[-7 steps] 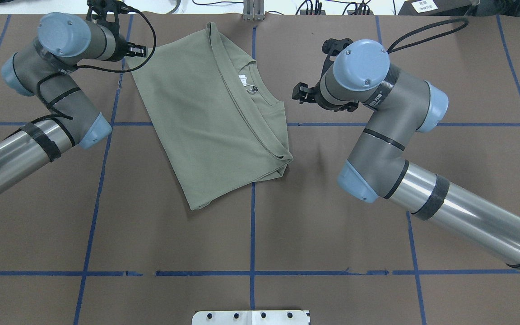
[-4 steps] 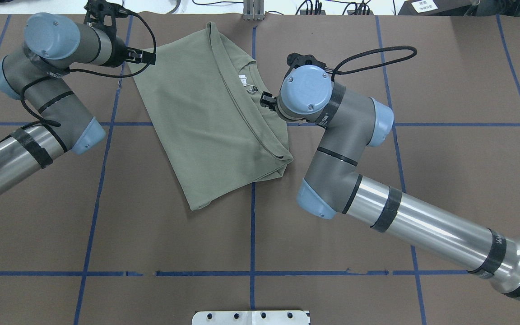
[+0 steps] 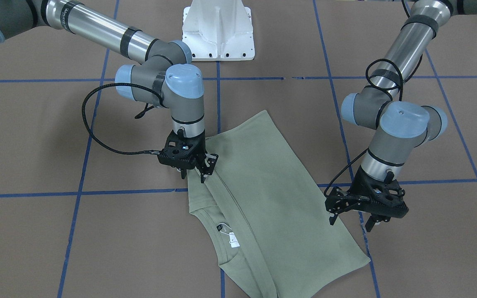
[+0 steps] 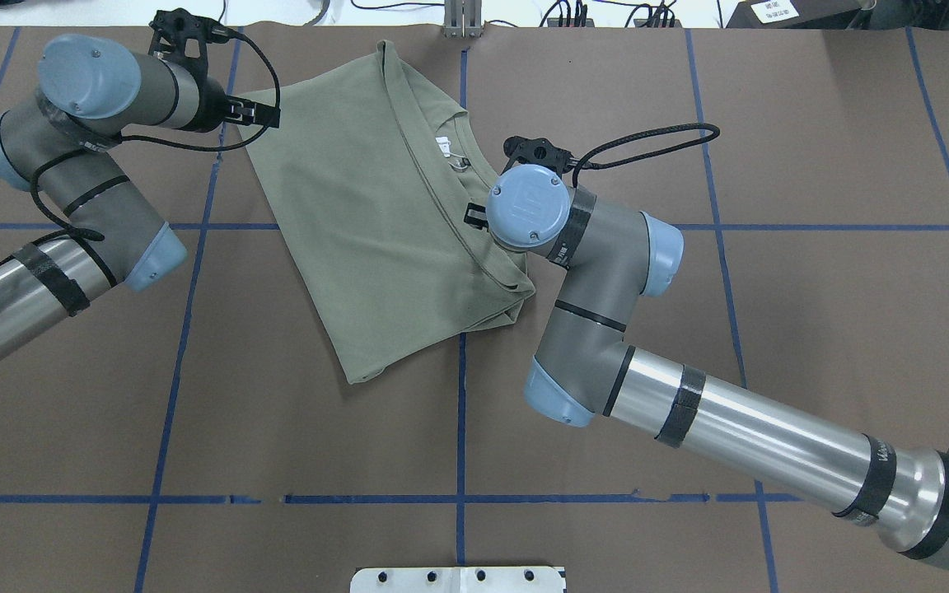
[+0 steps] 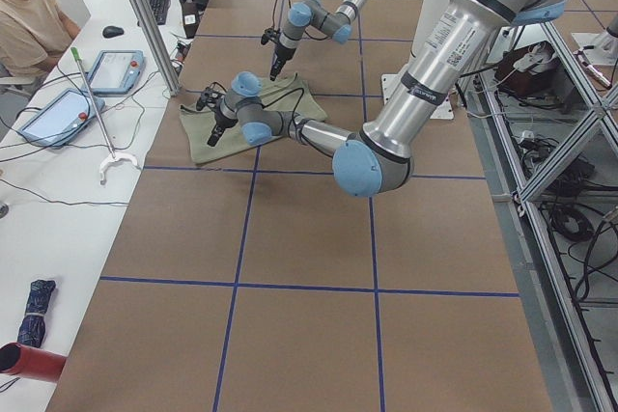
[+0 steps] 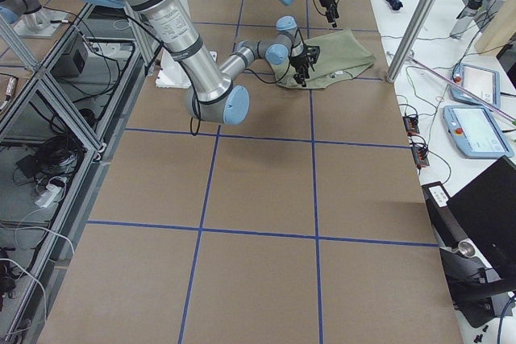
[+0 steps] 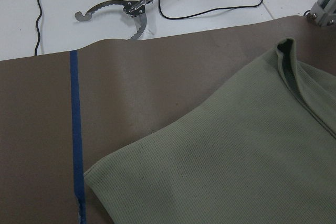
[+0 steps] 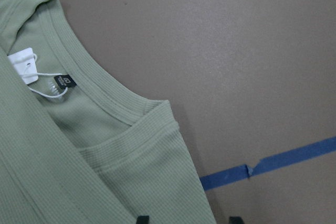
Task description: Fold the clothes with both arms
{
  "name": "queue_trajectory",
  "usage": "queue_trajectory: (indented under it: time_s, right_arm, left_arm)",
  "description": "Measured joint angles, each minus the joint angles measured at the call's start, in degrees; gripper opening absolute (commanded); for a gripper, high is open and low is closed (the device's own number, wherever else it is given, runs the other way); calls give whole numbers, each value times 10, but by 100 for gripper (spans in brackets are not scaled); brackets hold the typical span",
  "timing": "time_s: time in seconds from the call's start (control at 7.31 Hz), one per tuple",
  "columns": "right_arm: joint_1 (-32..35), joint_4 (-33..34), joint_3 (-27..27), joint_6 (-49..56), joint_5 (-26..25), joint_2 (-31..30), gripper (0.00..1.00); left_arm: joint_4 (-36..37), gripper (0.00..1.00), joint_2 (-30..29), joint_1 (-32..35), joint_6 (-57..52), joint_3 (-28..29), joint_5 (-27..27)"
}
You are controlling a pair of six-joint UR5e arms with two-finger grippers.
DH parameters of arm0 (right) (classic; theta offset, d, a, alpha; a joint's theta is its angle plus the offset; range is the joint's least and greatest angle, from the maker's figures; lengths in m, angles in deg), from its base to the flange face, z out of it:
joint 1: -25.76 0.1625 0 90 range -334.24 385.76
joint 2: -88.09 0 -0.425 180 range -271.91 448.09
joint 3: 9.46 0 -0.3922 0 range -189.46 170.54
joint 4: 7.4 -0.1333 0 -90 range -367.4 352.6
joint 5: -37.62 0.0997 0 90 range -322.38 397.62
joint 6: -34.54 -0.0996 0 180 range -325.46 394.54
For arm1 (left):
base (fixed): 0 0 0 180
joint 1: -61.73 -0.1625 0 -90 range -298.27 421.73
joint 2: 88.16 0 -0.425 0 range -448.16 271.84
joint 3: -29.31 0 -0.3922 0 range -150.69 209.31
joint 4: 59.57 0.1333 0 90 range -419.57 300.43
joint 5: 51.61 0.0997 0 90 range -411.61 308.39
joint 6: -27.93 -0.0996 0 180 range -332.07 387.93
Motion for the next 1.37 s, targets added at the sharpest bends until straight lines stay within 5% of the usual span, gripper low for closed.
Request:
queue_trajectory:
  time_s: [0.41,0.68,0.82,1.37]
  right_arm:
    - [-5,1,7,3,-4,-4,39]
    - [-5,0,9,4,-4,-5,6]
    - [-5,0,9,4,-4,-5,0]
    - [-4,1,1,3,-1,1,0]
  left_arm:
    - [0,100,1,0,0,0,0]
    - [1,100,1,0,0,0,0]
    - [0,100,1,0,-1,0,0]
    - [-1,100,5,-1,-1,0,0]
